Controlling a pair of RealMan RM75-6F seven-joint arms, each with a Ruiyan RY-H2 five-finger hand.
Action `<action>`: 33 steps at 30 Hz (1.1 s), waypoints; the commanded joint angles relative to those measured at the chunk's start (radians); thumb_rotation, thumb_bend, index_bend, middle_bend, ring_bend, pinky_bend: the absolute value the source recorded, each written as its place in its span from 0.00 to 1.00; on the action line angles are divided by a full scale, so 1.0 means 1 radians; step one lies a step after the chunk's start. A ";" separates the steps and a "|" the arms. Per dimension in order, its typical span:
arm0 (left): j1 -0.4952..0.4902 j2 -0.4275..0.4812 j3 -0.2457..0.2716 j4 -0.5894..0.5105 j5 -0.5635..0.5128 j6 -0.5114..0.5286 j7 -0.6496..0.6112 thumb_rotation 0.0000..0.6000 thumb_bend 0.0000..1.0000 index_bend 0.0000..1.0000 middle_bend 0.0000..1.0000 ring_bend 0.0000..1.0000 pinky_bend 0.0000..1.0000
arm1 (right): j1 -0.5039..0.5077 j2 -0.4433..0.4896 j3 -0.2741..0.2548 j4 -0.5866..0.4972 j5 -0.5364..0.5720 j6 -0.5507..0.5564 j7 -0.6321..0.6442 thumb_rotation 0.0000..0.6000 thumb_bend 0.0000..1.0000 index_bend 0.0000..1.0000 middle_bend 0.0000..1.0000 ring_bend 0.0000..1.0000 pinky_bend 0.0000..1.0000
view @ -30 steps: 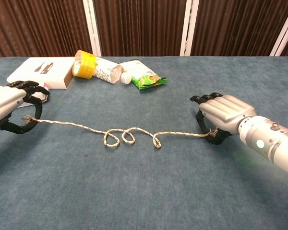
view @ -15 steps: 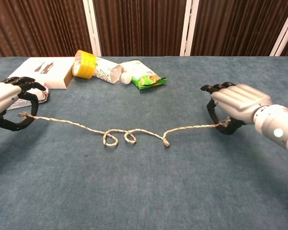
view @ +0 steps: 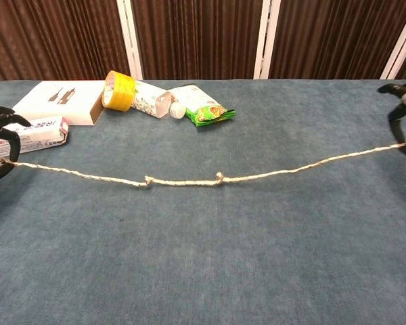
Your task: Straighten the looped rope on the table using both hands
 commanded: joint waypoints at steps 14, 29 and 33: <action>0.018 -0.012 0.020 0.040 0.007 -0.014 -0.031 1.00 0.44 0.69 0.14 0.00 0.09 | -0.076 0.019 -0.043 0.158 -0.030 -0.040 0.177 1.00 0.61 0.78 0.10 0.00 0.00; -0.006 -0.059 0.023 0.089 0.002 -0.086 -0.048 1.00 0.44 0.67 0.14 0.00 0.09 | -0.080 -0.046 -0.040 0.291 -0.008 -0.117 0.203 1.00 0.61 0.76 0.10 0.00 0.00; -0.011 -0.073 0.026 0.103 0.004 -0.097 -0.049 1.00 0.44 0.67 0.14 0.00 0.09 | -0.080 -0.058 -0.041 0.304 -0.018 -0.124 0.211 1.00 0.61 0.75 0.10 0.00 0.00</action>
